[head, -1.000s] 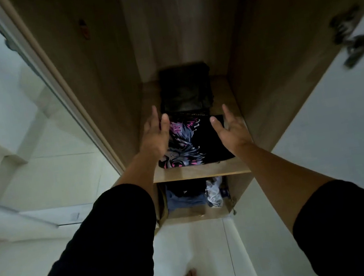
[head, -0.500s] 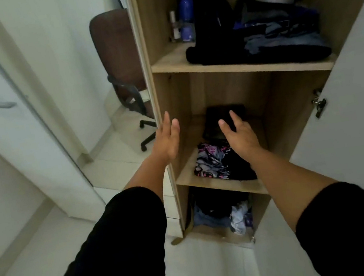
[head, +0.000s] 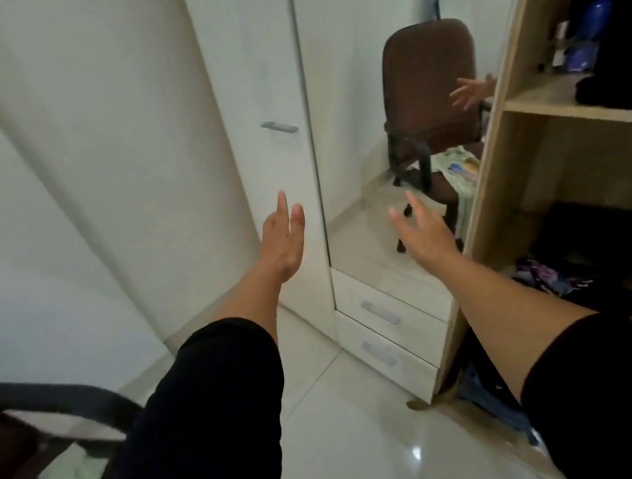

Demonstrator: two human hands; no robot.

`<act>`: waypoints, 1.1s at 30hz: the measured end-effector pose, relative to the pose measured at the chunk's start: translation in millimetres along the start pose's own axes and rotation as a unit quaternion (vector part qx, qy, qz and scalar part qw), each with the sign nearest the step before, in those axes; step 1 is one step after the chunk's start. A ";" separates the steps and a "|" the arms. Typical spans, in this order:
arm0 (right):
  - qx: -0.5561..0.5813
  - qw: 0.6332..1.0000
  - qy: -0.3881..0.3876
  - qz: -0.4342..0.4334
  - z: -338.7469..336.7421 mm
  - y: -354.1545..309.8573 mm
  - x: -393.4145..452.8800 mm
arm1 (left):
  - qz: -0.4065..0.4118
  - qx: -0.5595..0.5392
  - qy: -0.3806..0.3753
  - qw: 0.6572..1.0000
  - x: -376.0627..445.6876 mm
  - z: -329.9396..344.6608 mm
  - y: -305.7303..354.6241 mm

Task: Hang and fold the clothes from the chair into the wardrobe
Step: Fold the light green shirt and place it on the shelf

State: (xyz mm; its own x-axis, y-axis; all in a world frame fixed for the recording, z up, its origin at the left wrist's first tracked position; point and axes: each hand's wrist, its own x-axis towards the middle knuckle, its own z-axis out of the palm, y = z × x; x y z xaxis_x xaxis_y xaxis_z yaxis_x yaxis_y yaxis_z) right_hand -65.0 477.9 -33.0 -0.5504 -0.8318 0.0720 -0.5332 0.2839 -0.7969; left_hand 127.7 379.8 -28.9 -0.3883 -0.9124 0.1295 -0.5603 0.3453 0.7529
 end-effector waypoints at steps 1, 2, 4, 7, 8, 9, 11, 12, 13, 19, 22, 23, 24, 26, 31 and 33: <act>-0.006 1.000 -0.016 -0.012 15.8 -12.6 -5.5 | -0.018 0.000 0.013 1.000 -10.9 -18.2 -14.3; -0.009 0.999 -0.032 -0.024 32.3 -25.1 -11.1 | -0.037 0.003 0.027 0.999 -22.3 -36.6 -29.3; -0.007 0.996 -0.062 -0.056 66.4 -50.3 -24.7 | -0.073 0.020 0.063 0.995 -48.5 -73.5 -60.1; 0.004 0.987 -0.121 -0.110 117.7 -89.7 -48.6 | -0.124 0.031 0.118 0.985 -92.9 -127.6 -103.9; 0.007 0.982 -0.144 -0.122 135.5 -103.2 -57.6 | -0.143 0.035 0.135 0.980 -108.5 -144.7 -116.6; 0.005 0.977 -0.165 -0.134 153.0 -116.0 -67.0 | -0.164 0.037 0.153 0.974 -124.2 -160.6 -128.5; -0.008 0.965 -0.203 -0.165 188.2 -139.9 -87.0 | -0.209 0.041 0.195 0.958 -156.2 -191.1 -150.6; -0.011 0.958 -0.223 -0.180 205.1 -150.5 -97.0 | -0.229 0.045 0.214 0.949 -172.9 -204.7 -160.9; -0.010 0.950 -0.245 -0.195 221.3 -160.6 -107.6 | -0.245 0.051 0.230 0.941 -190.5 -216.9 -170.2; 0.000 0.890 -0.360 -0.279 310.5 -213.2 -163.5 | -0.350 0.047 0.316 0.881 -285.0 -265.7 -220.2; -0.007 0.859 -0.409 -0.308 352.5 -228.4 -179.6 | -0.408 0.041 0.338 0.847 -315.4 -278.0 -241.2; -0.007 0.849 -0.424 -0.315 364.9 -232.0 -182.6 | -0.421 0.036 0.345 0.838 -322.8 -280.8 -247.1; -0.008 0.838 -0.440 -0.322 378.0 -236.3 -184.1 | -0.434 0.031 0.354 0.828 -328.9 -283.4 -252.9; -0.015 0.819 -0.469 -0.332 402.6 -245.8 -184.7 | -0.458 0.020 0.373 0.806 -336.0 -287.4 -264.2; -0.051 0.780 -0.506 -0.364 463.8 -256.7 -185.9 | -0.514 0.006 0.387 0.766 -341.7 -282.3 -296.5; -0.068 0.764 -0.526 -0.366 485.9 -252.7 -191.0 | -0.540 -0.004 0.377 0.753 -345.3 -274.8 -312.9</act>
State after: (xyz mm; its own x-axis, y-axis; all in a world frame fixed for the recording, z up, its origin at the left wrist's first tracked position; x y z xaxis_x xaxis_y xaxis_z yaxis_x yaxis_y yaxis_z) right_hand 487.0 333.2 -136.8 0.7114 -0.6940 -0.1110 -0.5523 -0.4543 -0.6990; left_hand 638.1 526.4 -131.8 0.8171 -0.5270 -0.2337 -0.2462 -0.6855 0.6851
